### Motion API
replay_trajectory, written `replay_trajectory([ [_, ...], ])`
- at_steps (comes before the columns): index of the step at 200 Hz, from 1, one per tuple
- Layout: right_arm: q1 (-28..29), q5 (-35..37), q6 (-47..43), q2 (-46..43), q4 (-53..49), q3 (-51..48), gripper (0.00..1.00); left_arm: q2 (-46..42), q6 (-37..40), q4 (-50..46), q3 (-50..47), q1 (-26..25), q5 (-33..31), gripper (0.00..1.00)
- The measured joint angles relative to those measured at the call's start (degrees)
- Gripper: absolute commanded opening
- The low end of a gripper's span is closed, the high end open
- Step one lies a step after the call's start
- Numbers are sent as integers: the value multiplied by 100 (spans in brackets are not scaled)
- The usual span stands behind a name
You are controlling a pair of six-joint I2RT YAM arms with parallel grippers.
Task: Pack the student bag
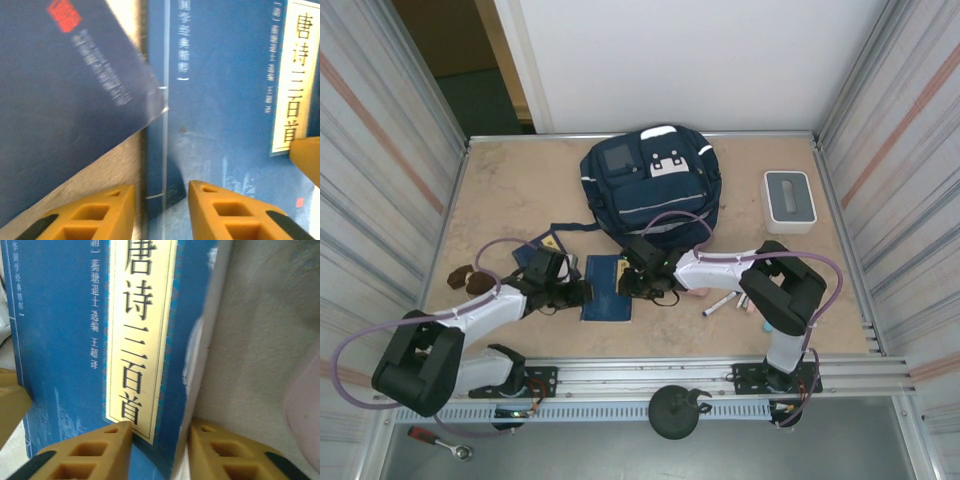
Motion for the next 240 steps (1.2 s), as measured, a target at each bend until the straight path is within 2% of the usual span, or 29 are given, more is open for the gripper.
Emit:
replay_trajectory([
  [26,15,177,96,0,17,-2,11,0,-7,111,-76,-2,-4,28],
  [42,15,225,103,-35,35,-2,0,0,-7,173,-118,-2,-7,28],
  [67,15,304,72,-76,175,-94,0,-15,-9,205,-136,-2,0,32],
  [106,9,208,-264,-339,413,-317,0,-282,-96,284,-181,-55,144,56],
  [129,-81,-151,-461,-621,577,-494,0,-601,-144,315,-302,11,365,64],
  [172,-278,-1029,-511,-1016,1130,-629,0,-1585,-356,533,-452,970,1062,74],
  [209,-356,-1530,-474,-1154,1563,-629,0,-2149,-911,883,-990,1904,1716,83],
  [240,-494,-1803,-367,-1246,1731,-629,0,-2500,-1255,1047,-1191,2170,2096,91],
])
